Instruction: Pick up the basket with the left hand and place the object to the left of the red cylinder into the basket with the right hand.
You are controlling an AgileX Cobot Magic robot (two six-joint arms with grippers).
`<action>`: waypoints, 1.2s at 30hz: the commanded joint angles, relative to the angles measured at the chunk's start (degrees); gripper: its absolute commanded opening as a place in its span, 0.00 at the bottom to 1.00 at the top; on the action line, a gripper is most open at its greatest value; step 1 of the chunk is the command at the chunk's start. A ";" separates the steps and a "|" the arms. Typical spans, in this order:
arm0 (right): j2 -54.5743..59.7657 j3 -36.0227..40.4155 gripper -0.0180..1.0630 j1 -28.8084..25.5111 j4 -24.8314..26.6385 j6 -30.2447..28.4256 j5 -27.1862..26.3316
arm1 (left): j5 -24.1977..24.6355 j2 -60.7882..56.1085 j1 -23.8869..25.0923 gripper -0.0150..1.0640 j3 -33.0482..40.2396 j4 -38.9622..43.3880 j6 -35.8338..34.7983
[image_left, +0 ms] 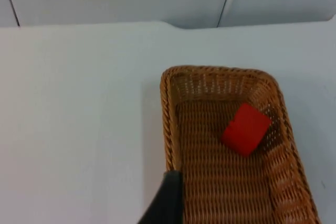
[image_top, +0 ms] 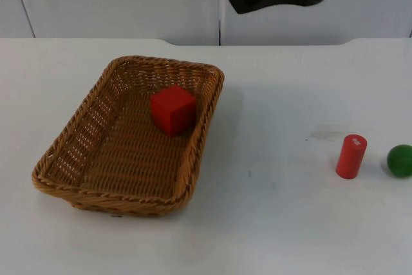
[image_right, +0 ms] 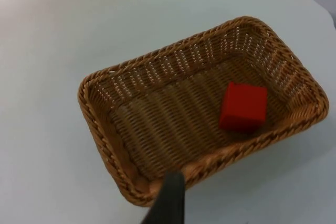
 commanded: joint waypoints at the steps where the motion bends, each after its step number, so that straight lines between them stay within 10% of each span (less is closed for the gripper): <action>1: -2.33 2.28 0.73 0.34 0.29 0.63 -1.06 | 0.12 -4.13 0.13 0.79 0.82 0.07 -1.24; 36: -41.98 32.45 0.73 0.34 0.17 4.70 -4.69 | 5.94 -31.36 0.13 0.79 11.09 16.76 -18.92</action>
